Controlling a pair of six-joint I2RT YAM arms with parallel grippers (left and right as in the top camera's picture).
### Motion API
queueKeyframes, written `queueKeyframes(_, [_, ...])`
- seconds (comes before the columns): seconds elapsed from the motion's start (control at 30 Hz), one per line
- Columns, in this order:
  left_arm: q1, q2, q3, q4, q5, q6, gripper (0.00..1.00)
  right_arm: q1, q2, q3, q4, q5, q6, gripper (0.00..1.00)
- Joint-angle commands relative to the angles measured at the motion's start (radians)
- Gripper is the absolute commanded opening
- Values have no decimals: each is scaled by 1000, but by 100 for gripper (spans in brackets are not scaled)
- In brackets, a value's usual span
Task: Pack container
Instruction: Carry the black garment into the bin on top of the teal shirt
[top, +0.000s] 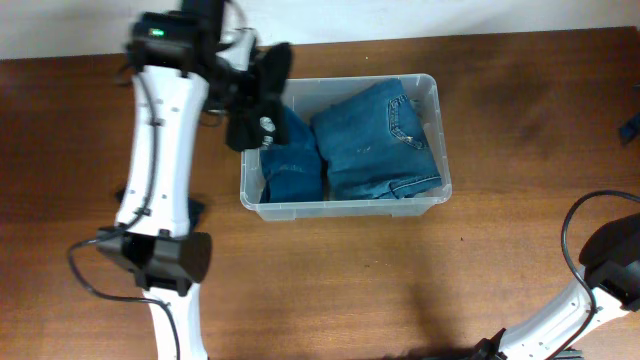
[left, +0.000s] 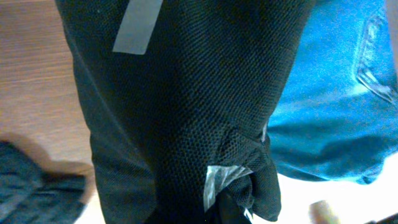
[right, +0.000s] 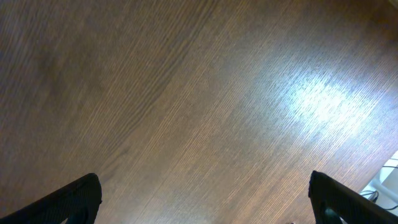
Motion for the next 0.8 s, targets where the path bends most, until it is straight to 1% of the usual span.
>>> queueKeyframes(0.0, [-79, -26, 8, -5, -166, -146, 1, -2, -23, -5, 1, 13, 9, 99])
queueKeyframes(0.1, [-122, -17, -7, -16, -237, -212, 1, -2, -23, -5, 1, 13, 9, 99])
queueKeyframes(0.23, [-147, -17, -51, -21, -246, -298, 1, -2, -23, -5, 2, 13, 9, 99])
queueKeyframes(0.37, [-171, -17, -109, -20, -246, -326, 1, -2, -23, -5, 1, 13, 9, 98])
queueKeyframes(0.43, [-182, -17, -136, -16, -246, -326, 6, -2, -23, -5, 1, 13, 9, 99])
queueKeyframes(0.5, [-188, -17, -155, -6, -246, -326, 20, -2, -23, -5, 1, 13, 9, 99])
queueKeyframes(0.53, [-189, -17, -163, -2, -245, -326, 29, -2, -23, -5, 2, 13, 9, 99])
queueKeyframes(0.6, [-191, -17, -167, 2, -245, -325, 32, -2, -23, -5, 1, 13, 9, 99])
queueKeyframes(0.63, [-191, -17, -167, 2, -245, -325, 40, -2, -23, -5, 1, 13, 9, 98])
queueKeyframes(0.67, [-191, -17, -167, 1, -245, -325, 56, -2, -23, -5, 1, 13, 9, 99])
queueKeyframes(0.73, [-191, -17, -167, 1, -246, -325, 92, -2, -23, -5, 1, 13, 9, 98])
queueKeyframes(0.77, [-190, -17, -167, 2, -248, -317, 97, -2, -23, -5, 1, 13, 9, 98])
